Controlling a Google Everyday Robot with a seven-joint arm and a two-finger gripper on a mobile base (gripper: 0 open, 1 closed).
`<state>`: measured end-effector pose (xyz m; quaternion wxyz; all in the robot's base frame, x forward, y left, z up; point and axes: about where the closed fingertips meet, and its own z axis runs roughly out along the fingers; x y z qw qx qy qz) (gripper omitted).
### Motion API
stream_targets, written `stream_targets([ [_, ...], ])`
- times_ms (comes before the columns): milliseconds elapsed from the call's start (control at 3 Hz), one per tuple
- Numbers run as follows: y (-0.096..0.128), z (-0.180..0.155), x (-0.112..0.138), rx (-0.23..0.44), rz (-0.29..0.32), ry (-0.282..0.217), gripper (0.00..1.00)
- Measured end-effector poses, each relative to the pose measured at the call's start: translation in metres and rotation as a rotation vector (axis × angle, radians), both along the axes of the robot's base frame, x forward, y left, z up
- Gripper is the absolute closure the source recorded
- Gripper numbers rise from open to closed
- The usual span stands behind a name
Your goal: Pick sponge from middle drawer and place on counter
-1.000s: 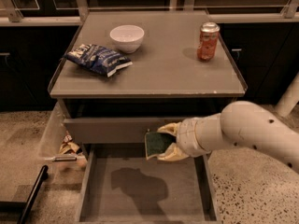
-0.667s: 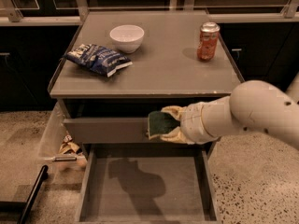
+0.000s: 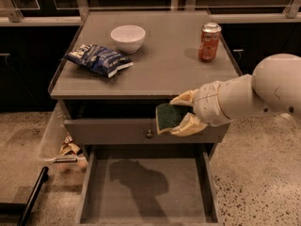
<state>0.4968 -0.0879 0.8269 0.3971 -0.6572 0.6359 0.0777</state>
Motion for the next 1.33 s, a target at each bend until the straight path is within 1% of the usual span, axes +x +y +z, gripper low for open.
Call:
stream_targets([
  [333,0.009,0.014,0.023,-0.006,0.033,-0.011,1.00],
  [667,0.023,0.035,0.064,0.003,0.087,-0.009,1.00],
  [1000,0.035,0.051,0.107,0.044,0.118,0.016,1.00],
  [1333,0.036,0.056,0.145,0.105,0.110,0.061,1.00],
])
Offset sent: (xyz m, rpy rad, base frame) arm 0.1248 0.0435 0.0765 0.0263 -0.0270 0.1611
